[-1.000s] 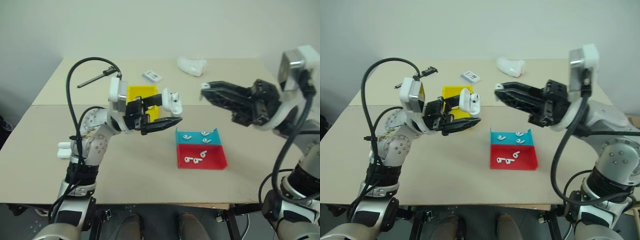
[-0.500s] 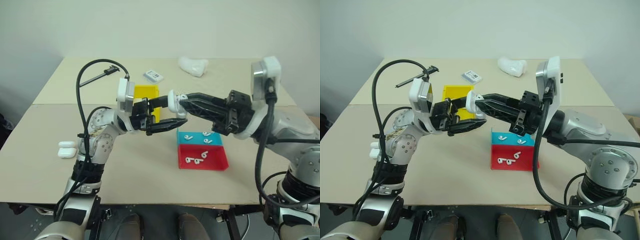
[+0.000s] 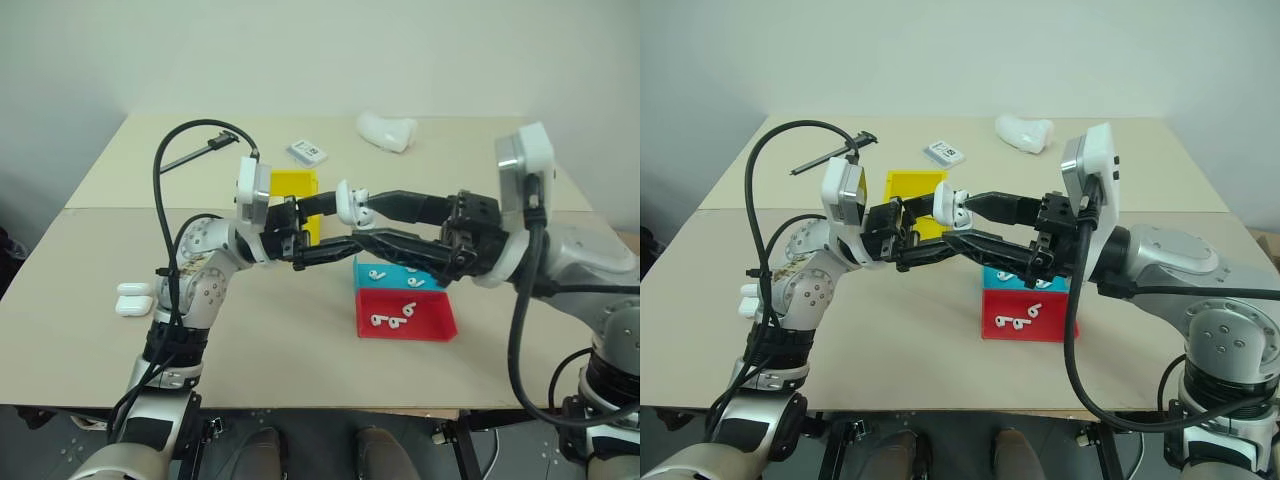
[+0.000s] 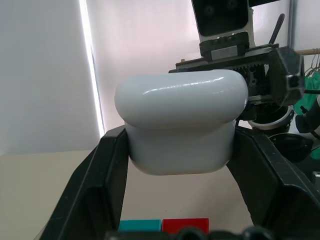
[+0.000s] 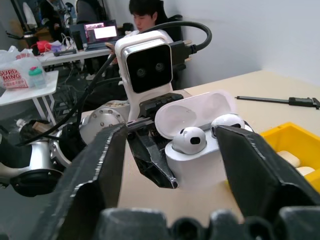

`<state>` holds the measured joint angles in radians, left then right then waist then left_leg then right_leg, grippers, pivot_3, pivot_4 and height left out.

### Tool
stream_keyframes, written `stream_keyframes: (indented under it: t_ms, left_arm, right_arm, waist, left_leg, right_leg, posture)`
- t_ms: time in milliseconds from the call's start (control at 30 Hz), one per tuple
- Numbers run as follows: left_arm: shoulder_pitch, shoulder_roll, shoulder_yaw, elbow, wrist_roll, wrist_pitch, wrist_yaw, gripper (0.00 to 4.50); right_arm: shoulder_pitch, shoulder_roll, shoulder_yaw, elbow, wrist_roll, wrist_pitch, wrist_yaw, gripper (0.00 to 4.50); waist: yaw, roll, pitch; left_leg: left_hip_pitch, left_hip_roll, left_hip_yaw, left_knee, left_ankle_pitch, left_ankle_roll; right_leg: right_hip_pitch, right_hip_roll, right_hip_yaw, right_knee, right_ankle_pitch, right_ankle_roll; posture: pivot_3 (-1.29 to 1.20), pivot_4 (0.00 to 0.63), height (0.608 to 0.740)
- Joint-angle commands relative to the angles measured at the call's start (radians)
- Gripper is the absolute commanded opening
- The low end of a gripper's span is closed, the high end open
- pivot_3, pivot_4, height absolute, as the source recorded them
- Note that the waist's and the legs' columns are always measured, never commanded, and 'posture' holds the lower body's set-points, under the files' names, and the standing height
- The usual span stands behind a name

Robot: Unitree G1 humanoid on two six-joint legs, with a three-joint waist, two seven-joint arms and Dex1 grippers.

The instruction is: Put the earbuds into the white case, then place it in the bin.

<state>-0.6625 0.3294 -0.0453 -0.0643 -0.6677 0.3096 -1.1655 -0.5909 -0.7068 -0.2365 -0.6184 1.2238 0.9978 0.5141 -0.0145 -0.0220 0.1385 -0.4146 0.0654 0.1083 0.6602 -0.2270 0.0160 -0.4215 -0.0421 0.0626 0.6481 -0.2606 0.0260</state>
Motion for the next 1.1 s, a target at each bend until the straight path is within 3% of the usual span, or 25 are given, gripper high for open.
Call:
stream_keyframes:
  t_ms: [33, 233, 267, 333, 467, 600, 867, 1100]
  left_arm:
    - [-0.003, -0.009, -0.002, -0.065, -0.019, 0.003, 0.006, 2.78]
    - [0.025, -0.011, -0.019, -0.115, -0.026, 0.033, 0.02, 2.78]
    - [0.03, -0.009, -0.025, -0.122, -0.019, 0.038, 0.023, 2.78]
    - [0.041, -0.005, -0.044, -0.135, 0.006, 0.049, 0.04, 2.78]
    - [0.059, -0.012, -0.082, -0.147, 0.038, 0.043, 0.066, 2.78]
    - [0.072, -0.04, -0.119, -0.159, 0.06, 0.027, 0.086, 2.78]
    - [0.061, -0.048, -0.127, -0.147, 0.069, 0.015, 0.066, 2.78]
    - [0.065, -0.039, -0.086, -0.147, 0.072, -0.004, 0.091, 2.78]
  right_arm:
    - [0.012, -0.04, -0.044, -0.014, 0.048, -0.026, 0.015, 3.31]
    - [0.084, -0.135, -0.152, -0.028, 0.161, -0.047, 0.075, 3.31]
    - [0.089, -0.148, -0.161, -0.028, 0.167, -0.054, 0.089, 3.15]
    - [0.064, -0.178, -0.158, -0.018, 0.16, -0.065, 0.095, 2.75]
    - [-0.045, -0.224, -0.104, 0.016, 0.124, -0.075, 0.1, 1.34]
    - [-0.213, -0.236, 0.051, 0.046, 0.044, -0.031, 0.092, 0.04]
    - [-0.434, -0.214, 0.262, 0.093, -0.026, 0.102, 0.109, 0.04]
    - [-0.315, -0.339, 0.21, 0.049, -0.085, 0.099, 0.235, 0.04]
  waist:
    - [0.0, 0.0, 0.0]
    - [0.001, 0.0, 0.0]
    - [0.001, 0.0, 0.0]
    - [-0.001, 0.0, 0.0]
    - [-0.004, 0.0, 0.0]
    - [-0.003, 0.0, 0.0]
    - [0.002, 0.0, 0.0]
    - [0.007, 0.0, 0.0]
  left_leg:
    - [0.0, 0.0, 0.0, 0.0, 0.0, 0.0]
    - [0.0, 0.0, 0.0, 0.0, 0.0, 0.0]
    - [0.0, 0.0, 0.0, 0.0, 0.0, 0.0]
    - [0.0, 0.0, -0.001, 0.0, 0.0, 0.0]
    - [0.001, 0.0, -0.001, 0.0, 0.0, 0.0]
    - [0.001, 0.0, -0.001, 0.0, 0.0, 0.001]
    - [-0.001, 0.0, 0.0, 0.0, -0.001, 0.001]
    - [-0.002, 0.0, 0.0, 0.0, -0.002, 0.003]
  right_leg:
    - [0.0, 0.0, 0.0, 0.0, 0.0, 0.0]
    - [0.0, 0.0, 0.0, 0.0, 0.0, 0.0]
    - [0.001, 0.0, 0.0, 0.0, 0.0, 0.0]
    - [0.001, 0.0, 0.0, 0.0, 0.0, 0.0]
    - [0.001, 0.0, 0.001, 0.0, 0.0, 0.0]
    - [0.0, 0.0, 0.001, 0.0, 0.0, 0.0]
    - [-0.002, 0.0, 0.002, 0.0, 0.0, 0.0]
    - [-0.001, -0.001, 0.0, -0.002, 0.0, 0.0]
  posture:
    - [0.0, 0.15, 0.74]
    - [0.0, 0.15, 0.74]
    - [0.0, 0.15, 0.74]
    - [0.0, 0.15, 0.74]
    - [0.0, 0.15, 0.74]
    - [0.0, 0.15, 0.74]
    - [0.0, 0.15, 0.74]
    - [0.0, 0.15, 0.74]
